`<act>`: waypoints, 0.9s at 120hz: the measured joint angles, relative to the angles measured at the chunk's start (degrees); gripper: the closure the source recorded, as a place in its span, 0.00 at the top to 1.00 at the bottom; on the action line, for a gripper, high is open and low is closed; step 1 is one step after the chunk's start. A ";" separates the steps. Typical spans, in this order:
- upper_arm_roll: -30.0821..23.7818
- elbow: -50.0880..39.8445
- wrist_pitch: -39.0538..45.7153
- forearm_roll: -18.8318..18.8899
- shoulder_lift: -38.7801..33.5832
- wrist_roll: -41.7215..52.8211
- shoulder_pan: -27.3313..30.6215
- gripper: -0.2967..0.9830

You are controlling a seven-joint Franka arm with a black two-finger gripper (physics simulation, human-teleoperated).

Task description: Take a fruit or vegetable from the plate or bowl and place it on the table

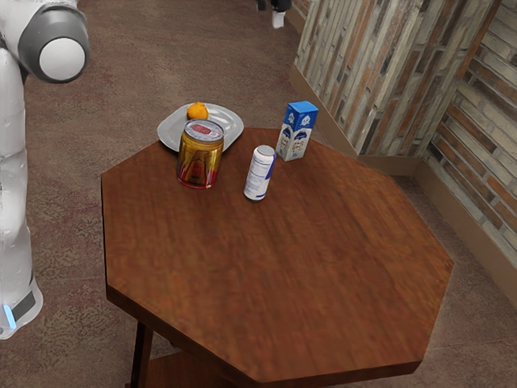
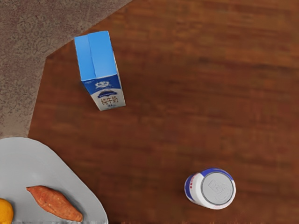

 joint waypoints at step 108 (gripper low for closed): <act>-51.55 -30.54 14.40 9.52 -3.50 5.16 66.28 0.75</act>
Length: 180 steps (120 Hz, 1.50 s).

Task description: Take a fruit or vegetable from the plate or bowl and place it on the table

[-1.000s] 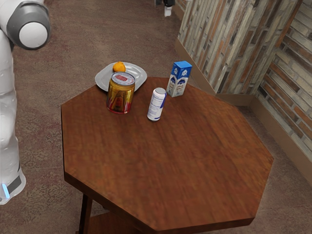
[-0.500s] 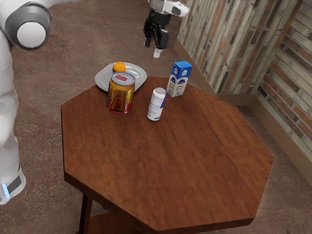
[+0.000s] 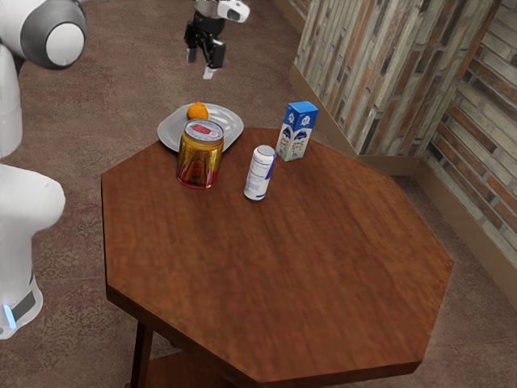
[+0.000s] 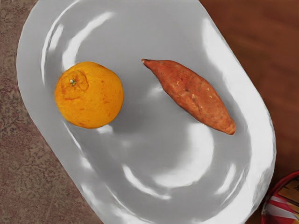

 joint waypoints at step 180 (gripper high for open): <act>-1.27 2.10 -0.18 5.31 13.67 7.00 -2.91 0.75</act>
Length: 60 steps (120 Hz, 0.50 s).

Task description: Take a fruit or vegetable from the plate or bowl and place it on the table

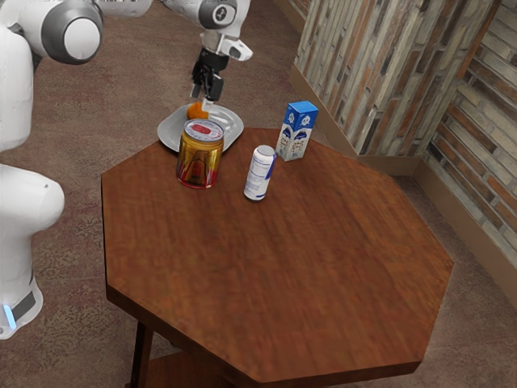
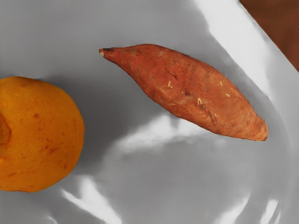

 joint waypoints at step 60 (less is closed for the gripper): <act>5.21 -0.47 5.03 0.18 3.19 0.05 -1.45 0.75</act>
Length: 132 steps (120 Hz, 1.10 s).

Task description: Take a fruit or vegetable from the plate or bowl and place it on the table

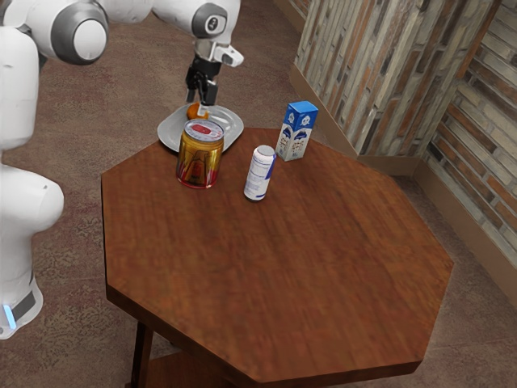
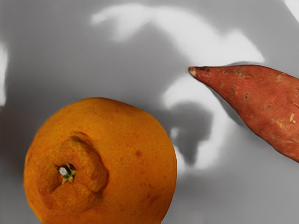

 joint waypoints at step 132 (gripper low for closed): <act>3.31 -0.75 8.86 -0.06 2.68 -0.01 -2.07 0.75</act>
